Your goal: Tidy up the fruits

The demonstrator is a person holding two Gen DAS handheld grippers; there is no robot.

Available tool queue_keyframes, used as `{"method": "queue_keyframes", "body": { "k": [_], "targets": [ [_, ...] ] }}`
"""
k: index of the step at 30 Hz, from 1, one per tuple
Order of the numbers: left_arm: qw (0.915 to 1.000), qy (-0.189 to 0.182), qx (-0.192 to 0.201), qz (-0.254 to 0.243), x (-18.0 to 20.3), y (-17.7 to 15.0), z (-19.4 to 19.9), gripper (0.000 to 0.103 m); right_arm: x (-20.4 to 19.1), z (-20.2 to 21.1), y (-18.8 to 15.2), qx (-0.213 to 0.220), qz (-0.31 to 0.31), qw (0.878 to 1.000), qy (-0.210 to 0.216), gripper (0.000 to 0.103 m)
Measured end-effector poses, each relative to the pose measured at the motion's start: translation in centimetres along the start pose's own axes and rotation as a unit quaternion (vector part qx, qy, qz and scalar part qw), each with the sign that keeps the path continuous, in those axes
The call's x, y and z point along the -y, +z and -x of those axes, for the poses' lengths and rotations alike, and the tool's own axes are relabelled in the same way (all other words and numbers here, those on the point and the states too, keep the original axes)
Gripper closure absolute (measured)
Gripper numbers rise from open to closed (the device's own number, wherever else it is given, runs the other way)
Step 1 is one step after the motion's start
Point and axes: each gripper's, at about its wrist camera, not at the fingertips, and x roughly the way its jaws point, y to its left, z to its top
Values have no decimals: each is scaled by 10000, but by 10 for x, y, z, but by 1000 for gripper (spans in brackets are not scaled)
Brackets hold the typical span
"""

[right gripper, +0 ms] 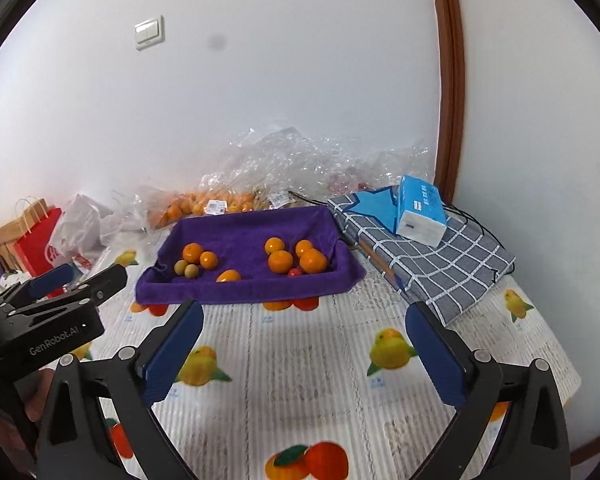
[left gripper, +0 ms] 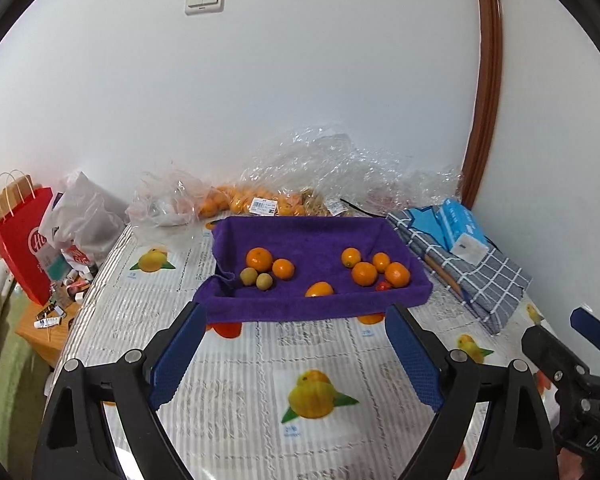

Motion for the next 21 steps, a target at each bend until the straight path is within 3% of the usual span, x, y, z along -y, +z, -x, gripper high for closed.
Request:
{"method": "queue_keyframes", "body": {
  "k": [5,21],
  "targets": [
    [9999,-136,53,50,6,-3,11,12,3,13,-5,49,-26,9999,-106,2],
    [9998,56,155,87,7,-1,22,12,17,19,-9,52,-296,9993,-231,2]
  ]
}}
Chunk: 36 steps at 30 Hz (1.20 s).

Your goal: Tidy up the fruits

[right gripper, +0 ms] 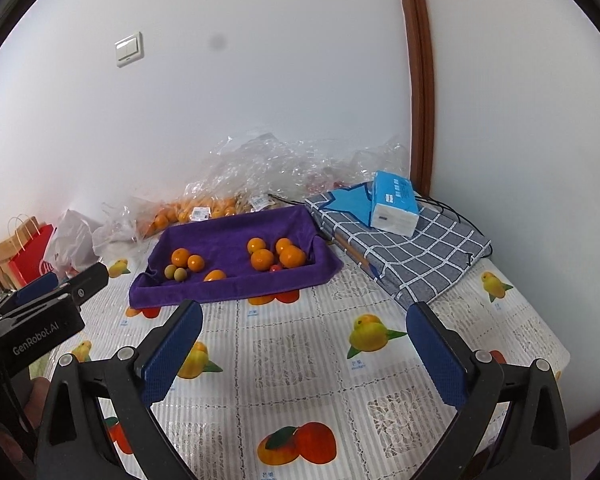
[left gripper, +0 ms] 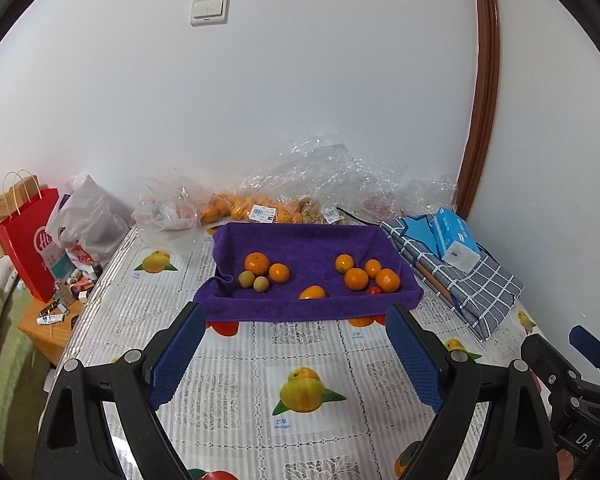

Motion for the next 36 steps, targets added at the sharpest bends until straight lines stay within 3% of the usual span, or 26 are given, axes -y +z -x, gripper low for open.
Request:
{"method": "queue_keyframes", "body": {
  "k": [36],
  "targets": [
    [9999,132,-82,42,-19,-1,-3,12,-34,4,-4,64,346,9994,47,2]
  ]
}}
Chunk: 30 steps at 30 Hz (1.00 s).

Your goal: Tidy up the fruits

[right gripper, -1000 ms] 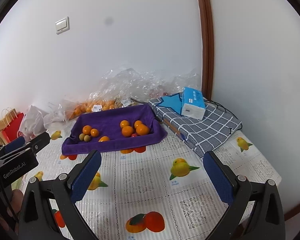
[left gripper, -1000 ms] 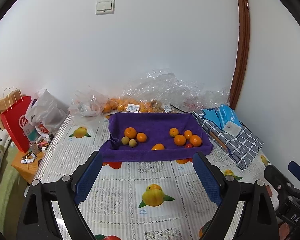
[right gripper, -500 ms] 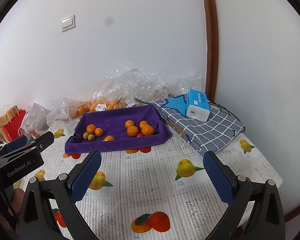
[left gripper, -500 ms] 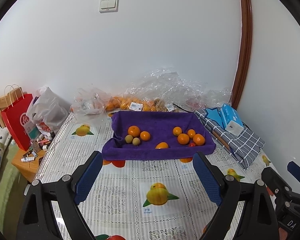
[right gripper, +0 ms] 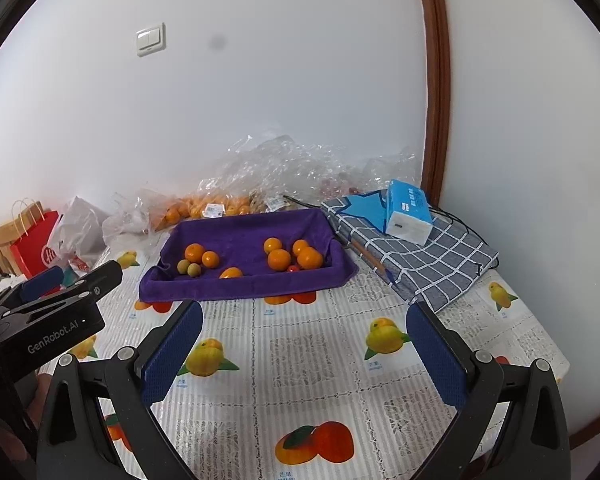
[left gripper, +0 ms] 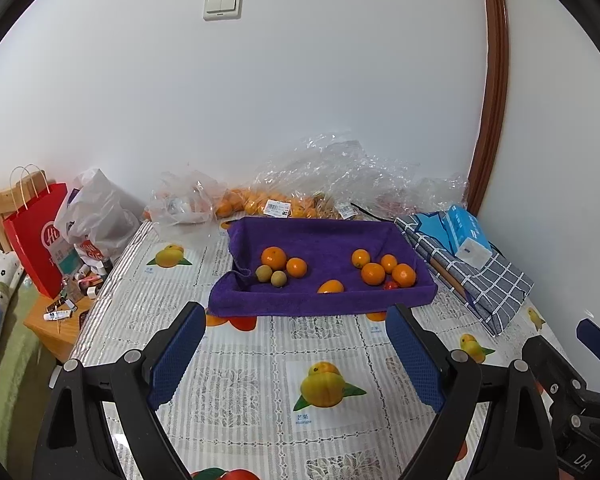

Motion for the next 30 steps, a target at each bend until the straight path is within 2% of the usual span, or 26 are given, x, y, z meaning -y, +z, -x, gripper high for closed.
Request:
{"method": "queue_keyframes", "body": {
  "k": [30],
  "targets": [
    [10000,-2,-53,-3,-3,-7,-4,12,2,1,1,29,-78,9999,83,2]
  ]
}}
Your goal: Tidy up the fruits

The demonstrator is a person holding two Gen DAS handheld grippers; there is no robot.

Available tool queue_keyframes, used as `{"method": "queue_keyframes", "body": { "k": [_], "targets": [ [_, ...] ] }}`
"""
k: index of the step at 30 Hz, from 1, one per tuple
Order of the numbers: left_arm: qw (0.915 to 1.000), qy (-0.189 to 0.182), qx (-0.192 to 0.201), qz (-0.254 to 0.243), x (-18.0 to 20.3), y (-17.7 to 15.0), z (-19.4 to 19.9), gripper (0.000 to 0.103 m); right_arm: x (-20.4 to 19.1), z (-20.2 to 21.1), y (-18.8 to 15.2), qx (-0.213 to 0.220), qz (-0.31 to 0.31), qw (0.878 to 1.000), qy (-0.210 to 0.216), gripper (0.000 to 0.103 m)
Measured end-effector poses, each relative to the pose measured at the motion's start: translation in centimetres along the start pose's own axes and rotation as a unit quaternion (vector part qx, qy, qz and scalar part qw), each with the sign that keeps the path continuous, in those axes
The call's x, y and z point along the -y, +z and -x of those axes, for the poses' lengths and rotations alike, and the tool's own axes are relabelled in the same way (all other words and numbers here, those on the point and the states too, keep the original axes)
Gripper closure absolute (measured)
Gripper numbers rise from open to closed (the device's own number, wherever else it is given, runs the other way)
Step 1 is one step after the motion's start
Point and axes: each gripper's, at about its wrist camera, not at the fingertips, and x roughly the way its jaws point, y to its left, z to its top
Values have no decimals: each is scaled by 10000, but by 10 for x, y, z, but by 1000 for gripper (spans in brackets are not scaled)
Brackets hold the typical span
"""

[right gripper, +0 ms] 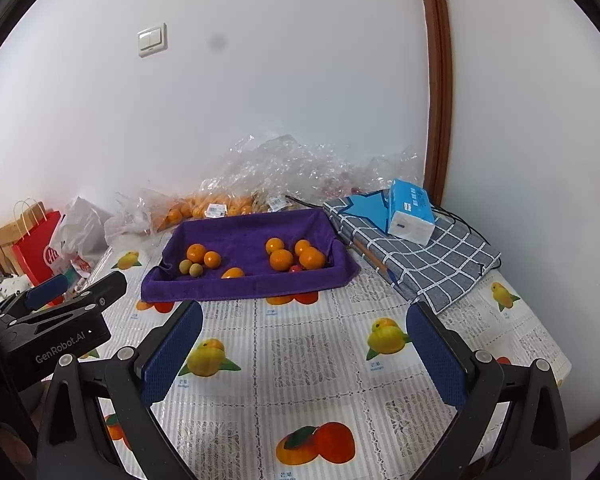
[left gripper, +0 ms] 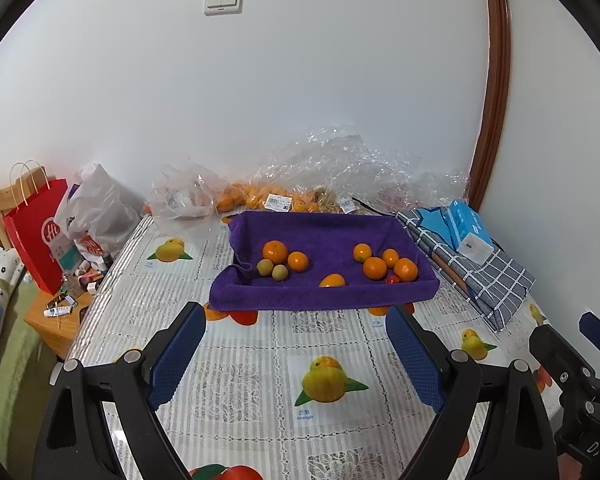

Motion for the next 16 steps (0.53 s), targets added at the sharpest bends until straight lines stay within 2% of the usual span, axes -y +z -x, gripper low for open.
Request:
{"method": "queue_keyframes", "body": {
  "k": [16],
  "targets": [
    [9999,3,72,80,-9,4,-4,11,-2,-4,-4,13,24,9998,188,2]
  ]
}}
